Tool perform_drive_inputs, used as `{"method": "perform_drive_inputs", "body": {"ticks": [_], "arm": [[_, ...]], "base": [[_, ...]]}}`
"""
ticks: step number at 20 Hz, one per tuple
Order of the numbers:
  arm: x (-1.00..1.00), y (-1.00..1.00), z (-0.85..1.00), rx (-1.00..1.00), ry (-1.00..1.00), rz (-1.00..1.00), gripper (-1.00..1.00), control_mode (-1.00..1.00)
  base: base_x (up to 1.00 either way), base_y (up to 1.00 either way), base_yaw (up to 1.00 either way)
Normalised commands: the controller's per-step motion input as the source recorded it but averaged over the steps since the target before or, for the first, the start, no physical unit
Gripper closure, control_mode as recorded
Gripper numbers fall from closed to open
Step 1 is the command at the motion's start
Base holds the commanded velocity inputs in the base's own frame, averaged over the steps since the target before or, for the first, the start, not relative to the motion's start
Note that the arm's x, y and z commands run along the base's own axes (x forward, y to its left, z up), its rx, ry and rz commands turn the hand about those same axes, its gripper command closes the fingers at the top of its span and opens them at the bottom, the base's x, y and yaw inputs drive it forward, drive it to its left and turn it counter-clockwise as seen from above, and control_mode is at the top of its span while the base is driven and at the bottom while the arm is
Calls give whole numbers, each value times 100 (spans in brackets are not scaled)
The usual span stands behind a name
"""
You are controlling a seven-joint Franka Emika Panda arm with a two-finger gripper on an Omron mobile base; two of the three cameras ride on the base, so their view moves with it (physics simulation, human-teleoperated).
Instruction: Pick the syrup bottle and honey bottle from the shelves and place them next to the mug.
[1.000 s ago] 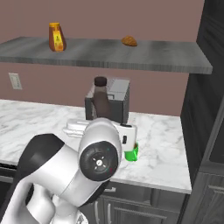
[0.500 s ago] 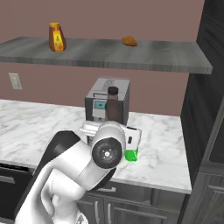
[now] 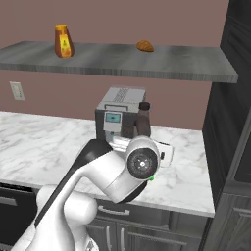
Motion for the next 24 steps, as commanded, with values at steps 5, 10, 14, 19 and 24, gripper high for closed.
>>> {"method": "perform_drive_inputs", "body": {"ticks": [5,10,14,19,24], "arm": [[17,-21,-28,0,1,0,100,-100],[38,-18,-47,0,0,0,100,-100],[23,-39,-63,0,-2,0,100,-100],[7,-28,-50,-1,-4,-1,100,-100],[9,0,-17,-9,0,-1,100,-100]], "base": [[0,0,0],[0,0,0],[0,0,0],[0,0,0],[0,0,0]]}}
